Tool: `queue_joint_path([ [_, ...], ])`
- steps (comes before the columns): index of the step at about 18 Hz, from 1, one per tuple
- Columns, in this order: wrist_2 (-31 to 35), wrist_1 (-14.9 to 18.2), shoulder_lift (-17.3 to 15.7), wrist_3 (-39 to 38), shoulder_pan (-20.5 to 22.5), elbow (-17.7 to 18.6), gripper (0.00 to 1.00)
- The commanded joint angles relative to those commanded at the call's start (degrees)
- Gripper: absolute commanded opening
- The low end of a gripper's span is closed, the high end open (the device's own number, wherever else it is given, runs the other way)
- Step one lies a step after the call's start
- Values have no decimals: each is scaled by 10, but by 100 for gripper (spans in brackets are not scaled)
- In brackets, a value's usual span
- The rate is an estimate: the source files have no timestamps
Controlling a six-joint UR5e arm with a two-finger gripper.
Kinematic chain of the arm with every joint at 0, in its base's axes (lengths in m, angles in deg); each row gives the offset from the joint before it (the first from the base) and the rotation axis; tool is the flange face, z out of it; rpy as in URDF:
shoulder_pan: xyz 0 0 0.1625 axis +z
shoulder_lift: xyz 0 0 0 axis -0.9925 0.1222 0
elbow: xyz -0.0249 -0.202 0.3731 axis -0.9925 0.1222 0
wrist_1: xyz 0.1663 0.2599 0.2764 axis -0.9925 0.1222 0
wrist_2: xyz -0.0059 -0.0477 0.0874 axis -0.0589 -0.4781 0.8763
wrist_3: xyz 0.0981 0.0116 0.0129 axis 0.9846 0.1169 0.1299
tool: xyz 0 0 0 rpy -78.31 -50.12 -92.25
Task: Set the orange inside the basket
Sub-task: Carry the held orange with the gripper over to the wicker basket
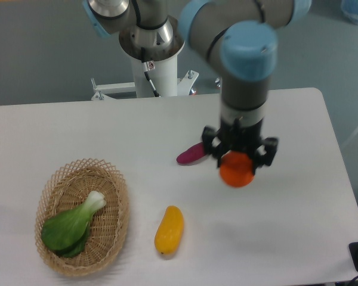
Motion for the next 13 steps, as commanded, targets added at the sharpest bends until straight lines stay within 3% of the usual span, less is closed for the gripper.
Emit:
queue_joint_path([
  [6,-3,-14,16,-195,-120,3,63],
  [8,1,-59,38,-245,-154,3,63],
  [13,3,-126,91,-312,-204,4,63],
])
